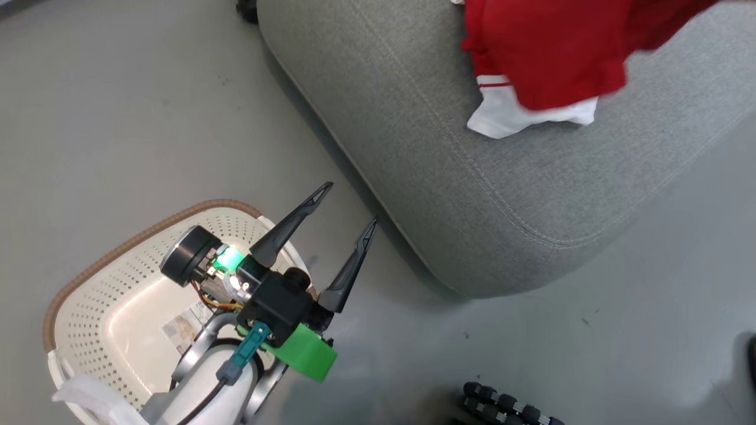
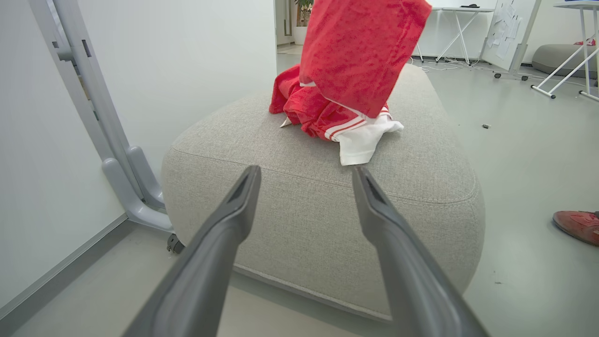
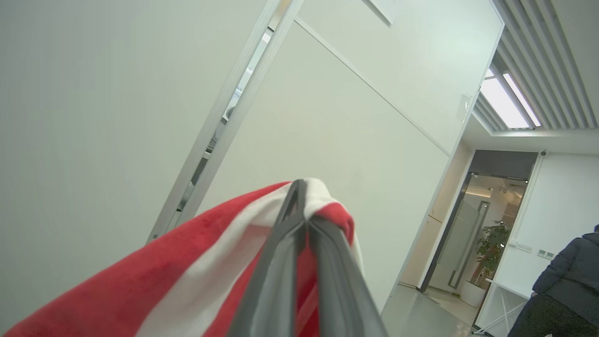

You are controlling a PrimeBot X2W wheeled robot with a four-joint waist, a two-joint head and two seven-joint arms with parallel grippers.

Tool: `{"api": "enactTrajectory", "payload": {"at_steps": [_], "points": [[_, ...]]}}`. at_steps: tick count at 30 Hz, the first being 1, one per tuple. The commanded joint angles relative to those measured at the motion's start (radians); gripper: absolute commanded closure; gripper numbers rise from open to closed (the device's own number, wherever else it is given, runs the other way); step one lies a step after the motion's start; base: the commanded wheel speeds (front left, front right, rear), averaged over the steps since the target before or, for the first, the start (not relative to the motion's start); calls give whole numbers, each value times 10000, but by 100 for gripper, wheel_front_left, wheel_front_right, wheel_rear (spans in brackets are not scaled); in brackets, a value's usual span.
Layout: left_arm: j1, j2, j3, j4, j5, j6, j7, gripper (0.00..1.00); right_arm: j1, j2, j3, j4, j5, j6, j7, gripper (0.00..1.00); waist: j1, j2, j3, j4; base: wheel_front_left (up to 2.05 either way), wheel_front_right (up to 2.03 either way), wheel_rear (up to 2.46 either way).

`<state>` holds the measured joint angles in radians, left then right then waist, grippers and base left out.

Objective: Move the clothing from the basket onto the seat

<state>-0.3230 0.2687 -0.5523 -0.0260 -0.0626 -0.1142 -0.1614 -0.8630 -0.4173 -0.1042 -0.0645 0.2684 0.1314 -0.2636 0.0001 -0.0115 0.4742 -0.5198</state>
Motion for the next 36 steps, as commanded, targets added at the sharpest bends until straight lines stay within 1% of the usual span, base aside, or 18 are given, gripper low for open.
{"api": "enactTrajectory", "payload": {"at_steps": [1,3,6,8,10,13,17,19,23,28,29,30,31,36], "points": [[-259,91,12,-92,31,-41,39,0,-651,-214,-154,320,235,-13,-13,100,-1,115,1007,734,0,0,0],[-427,112,-24,-204,9,-50,97,0,-1671,-881,-286,1032,438,-13,-7,100,-1,115,1337,964,0,0,0],[-600,119,-28,-304,-19,-50,112,0,-2498,-1475,-234,1888,399,-12,-7,100,-1,115,1691,1176,0,0,0],[-701,147,-44,-345,13,-47,90,0,-2699,-1703,-199,2477,381,-12,-6,100,-1,115,1898,1281,0,0,0],[-755,173,-50,-365,37,-31,64,0,-2493,-1753,-52,2974,361,-13,-7,100,-1,115,2058,1347,0,0,0],[-774,126,-21,-352,-95,4,36,0,-1932,-1560,-274,3750,613,-13,-7,100,-1,115,2221,1396,0,0,0],[-900,60,-48,-327,-245,-11,-1,0,-771,-1056,-742,4485,851,-13,-9,100,-1,115,2334,1441,0,0,0],[-949,43,-44,-303,-289,0,-9,0,-148,-781,-915,4673,760,-13,-9,100,-1,115,2357,1449,0,0,0],[-954,-37,24,-73,-402,72,-163,0,980,-102,-1060,4777,932,-13,-9,100,-1,115,2245,1453,0,0,0],[-676,-307,144,377,-954,110,-447,0,2118,398,-1178,4481,1347,-13,-7,100,-1,115,1866,1468,0,0,0],[-659,-376,176,473,-1007,145,-517,0,2390,547,-1328,4299,1459,-13,-7,85,-1,115,1789,1494,0,0,0],[-645,-432,207,543,-1038,185,-581,0,2623,667,-1416,4136,1498,-12,-7,62,-1,115,1714,1508,0,0,0],[-627,-508,226,616,-1101,216,-667,0,2906,805,-1600,3861,1435,-13,-9,0,-1,115,1614,1523,0,0,0],[-561,-790,100,940,-1186,218,-901,0,4171,1402,-1907,2862,1134,-13,-7,0,-1,115,1047,1672,0,0,0]]}}
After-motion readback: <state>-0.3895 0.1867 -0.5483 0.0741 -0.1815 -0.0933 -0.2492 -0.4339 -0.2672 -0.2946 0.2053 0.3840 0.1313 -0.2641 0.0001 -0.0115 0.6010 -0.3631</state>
